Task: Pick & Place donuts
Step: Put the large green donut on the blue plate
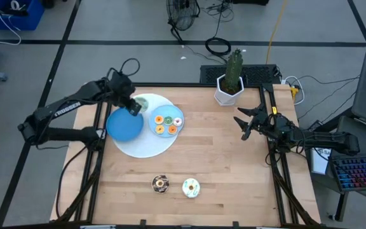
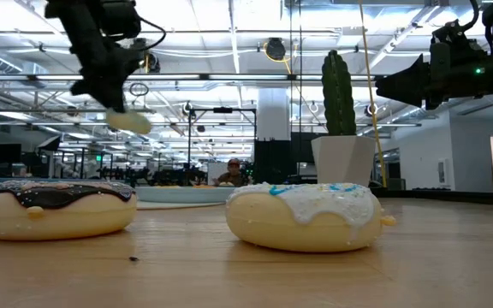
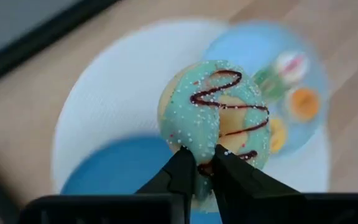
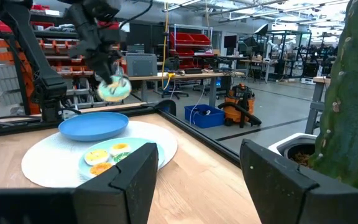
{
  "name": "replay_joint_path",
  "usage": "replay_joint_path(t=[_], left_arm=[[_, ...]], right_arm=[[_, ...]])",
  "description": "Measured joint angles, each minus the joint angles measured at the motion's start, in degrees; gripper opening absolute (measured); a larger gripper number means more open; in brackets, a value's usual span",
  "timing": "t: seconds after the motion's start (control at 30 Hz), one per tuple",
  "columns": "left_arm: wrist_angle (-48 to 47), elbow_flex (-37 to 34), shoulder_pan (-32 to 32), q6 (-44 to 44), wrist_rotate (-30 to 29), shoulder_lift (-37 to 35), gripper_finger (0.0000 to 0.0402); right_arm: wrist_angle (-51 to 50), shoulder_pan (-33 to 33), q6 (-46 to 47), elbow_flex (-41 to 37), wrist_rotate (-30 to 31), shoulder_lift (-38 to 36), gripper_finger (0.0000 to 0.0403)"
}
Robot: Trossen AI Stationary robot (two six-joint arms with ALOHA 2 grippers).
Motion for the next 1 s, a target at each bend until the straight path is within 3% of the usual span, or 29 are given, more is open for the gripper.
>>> replay_joint_path(t=[0.13,0.4,0.6,0.87,1.0], left_arm=[[-8.8,0.0,-1.8,-5.4,-5.3,-0.3,0.0053],[-21.0,0.0,-4.1,-16.2,-13.8,-0.3,0.001],[-25.7,-1.5,-4.9,-24.3,-16.2,-0.3,0.0029],[-20.5,-11.7,-4.9,-26.2,-16.6,-0.3,0.0009],[-16.8,-14.5,-4.9,-24.8,-16.2,-0.3,0.0031]], right_arm=[[0.0,0.0,0.0,0.0,0.0,0.0,0.0212],[0.0,0.0,1.4,0.0,0.0,0.0,0.0212],[0.0,0.0,1.5,0.0,0.0,0.0,0.0212],[0.0,0.0,1.4,0.0,0.0,0.0,0.0212],[0.0,0.0,1.5,0.0,0.0,0.0,0.0212]])
